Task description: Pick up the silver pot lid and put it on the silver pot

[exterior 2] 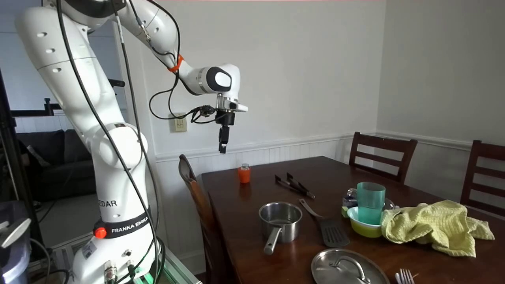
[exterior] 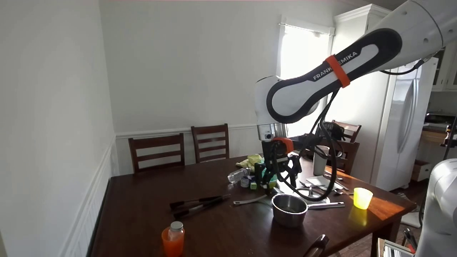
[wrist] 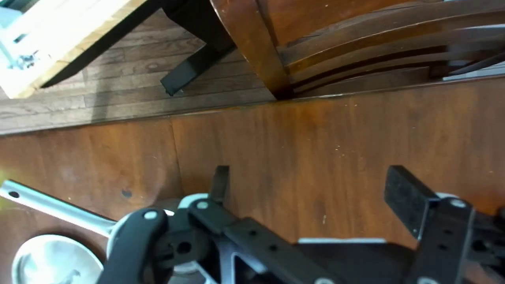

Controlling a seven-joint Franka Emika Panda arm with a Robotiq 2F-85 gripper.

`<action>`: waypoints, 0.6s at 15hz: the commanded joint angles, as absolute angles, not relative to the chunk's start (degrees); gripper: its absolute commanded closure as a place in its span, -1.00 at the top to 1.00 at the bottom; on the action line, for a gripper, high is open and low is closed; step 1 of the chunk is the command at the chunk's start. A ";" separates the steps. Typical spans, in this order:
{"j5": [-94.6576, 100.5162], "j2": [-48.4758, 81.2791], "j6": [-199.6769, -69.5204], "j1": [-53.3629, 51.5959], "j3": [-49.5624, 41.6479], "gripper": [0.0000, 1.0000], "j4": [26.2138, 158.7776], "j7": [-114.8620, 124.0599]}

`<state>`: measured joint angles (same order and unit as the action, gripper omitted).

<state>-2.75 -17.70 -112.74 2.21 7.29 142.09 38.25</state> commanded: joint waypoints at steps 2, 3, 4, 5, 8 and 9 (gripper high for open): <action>-6.57 -18.98 -112.86 4.94 2.95 1.00 146.19 42.63; -8.08 -19.12 -113.17 5.24 2.22 1.00 147.50 43.31; -5.19 -17.70 -112.61 4.69 3.06 1.00 145.04 41.28; -5.99 -17.70 -112.61 5.06 2.48 1.00 145.78 41.55; -6.66 -17.72 -112.63 5.16 2.15 1.00 146.52 42.24; -6.69 -17.72 -112.63 5.13 2.16 1.00 146.54 42.40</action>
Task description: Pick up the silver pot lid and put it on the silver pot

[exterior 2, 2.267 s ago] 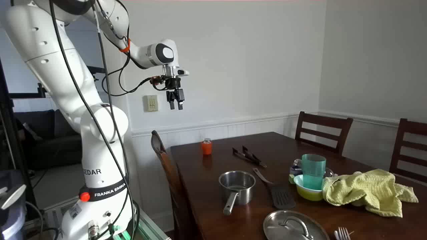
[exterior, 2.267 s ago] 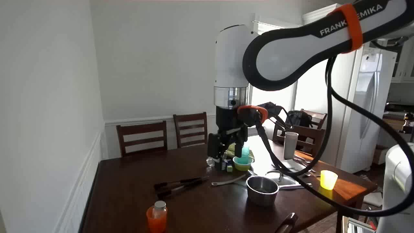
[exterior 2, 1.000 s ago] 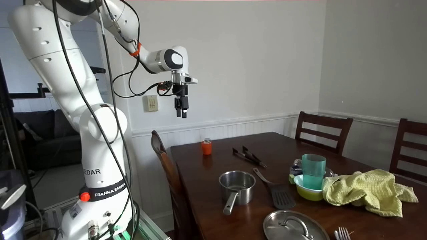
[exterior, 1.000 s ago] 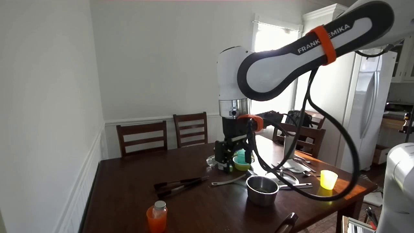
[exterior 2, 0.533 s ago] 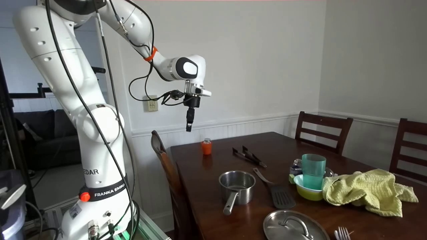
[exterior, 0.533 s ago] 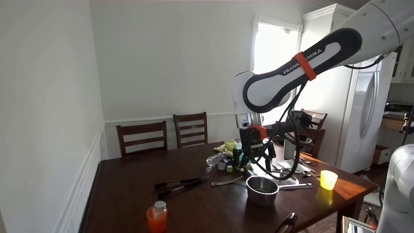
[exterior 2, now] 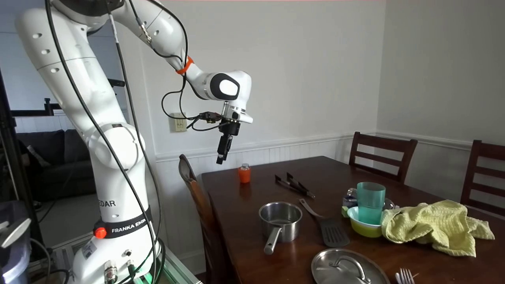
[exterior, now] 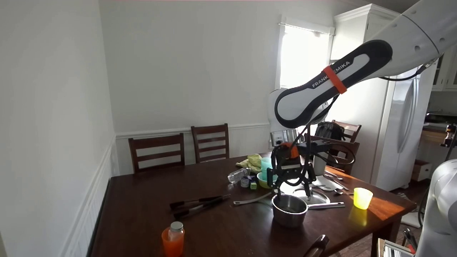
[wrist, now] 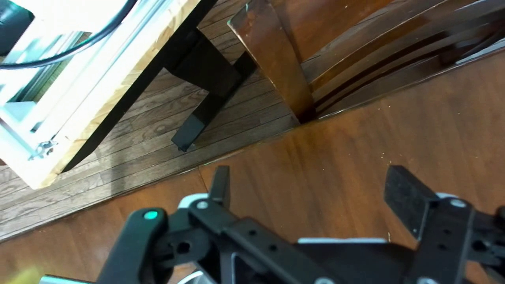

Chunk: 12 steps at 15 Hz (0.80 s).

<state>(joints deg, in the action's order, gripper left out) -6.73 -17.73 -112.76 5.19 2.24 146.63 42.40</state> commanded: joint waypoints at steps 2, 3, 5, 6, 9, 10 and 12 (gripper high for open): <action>-6.73 -17.73 -112.63 5.13 2.16 1.00 146.54 42.50; -6.75 -17.73 -112.63 5.13 2.16 1.00 146.54 42.53; -6.76 -17.73 -112.63 5.13 2.16 1.00 146.54 42.56; -6.59 -16.16 -112.52 5.72 1.90 1.00 146.04 43.64; -3.00 -11.96 -115.33 9.55 0.06 1.00 146.60 50.05; -1.96 -10.38 -116.14 10.77 -1.02 1.00 146.47 51.39; 0.07 -6.72 -119.08 12.89 -3.30 1.00 145.58 54.47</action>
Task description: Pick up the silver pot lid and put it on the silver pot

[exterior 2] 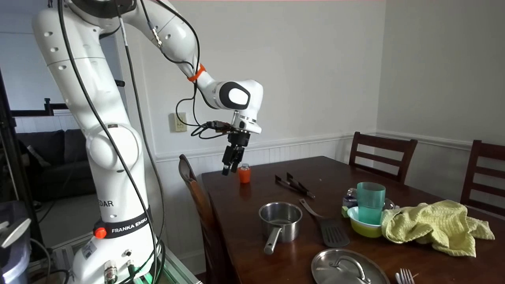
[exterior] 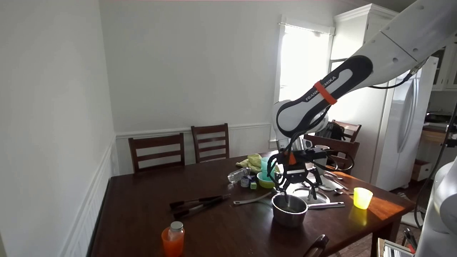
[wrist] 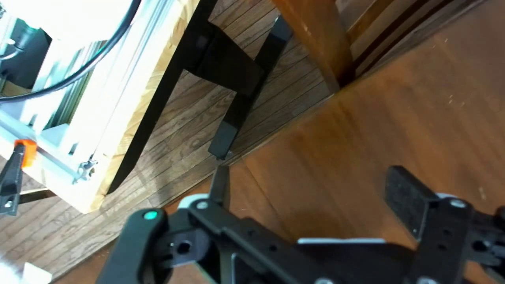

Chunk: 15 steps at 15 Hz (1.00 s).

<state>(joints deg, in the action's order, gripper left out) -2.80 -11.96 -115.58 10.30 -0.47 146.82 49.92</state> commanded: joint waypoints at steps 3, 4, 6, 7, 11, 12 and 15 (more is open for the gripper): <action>1.83 -2.69 -122.87 14.60 -6.47 1.00 143.65 60.24; 2.30 -1.91 -123.85 14.90 -7.53 1.00 143.06 61.86; 4.69 -0.75 -127.01 15.34 -9.52 1.00 142.35 66.21; 5.65 0.00 -128.61 15.55 -10.63 1.00 141.81 67.18; 10.75 2.36 -135.68 16.76 -14.85 1.00 141.32 69.72; 11.74 2.87 -137.45 17.33 -16.08 1.00 141.43 68.81; 11.63 4.58 -141.39 18.84 -19.22 1.00 141.35 65.54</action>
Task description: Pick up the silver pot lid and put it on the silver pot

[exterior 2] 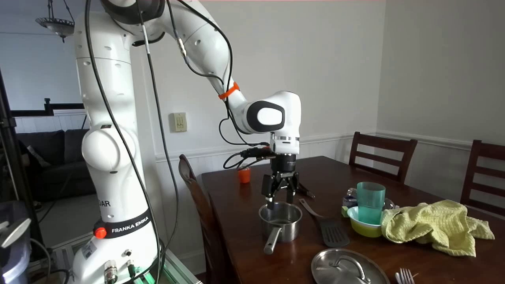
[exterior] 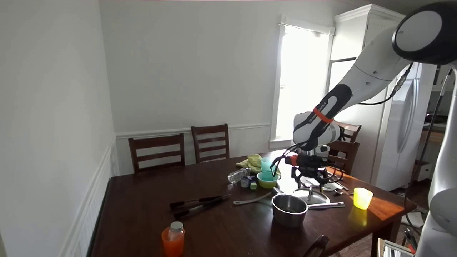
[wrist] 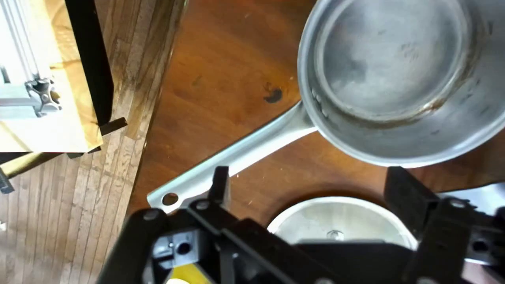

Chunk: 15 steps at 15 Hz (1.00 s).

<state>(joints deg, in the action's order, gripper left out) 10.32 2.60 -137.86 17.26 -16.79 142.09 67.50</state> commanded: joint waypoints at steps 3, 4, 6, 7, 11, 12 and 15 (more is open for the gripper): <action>10.12 4.30 -140.99 18.41 -20.34 1.00 141.85 64.85; 10.11 4.66 -141.13 18.73 -20.97 1.00 141.77 64.29; 10.11 4.74 -141.13 18.53 -20.92 1.00 141.77 64.28; 10.12 4.74 -141.13 18.26 -20.76 1.00 141.77 64.32; 10.80 8.42 -142.81 19.64 -21.91 1.00 139.17 58.35; 10.61 9.77 -144.36 20.35 -22.57 1.00 138.28 55.10; 8.32 13.54 -149.69 21.96 -24.00 1.00 135.95 45.70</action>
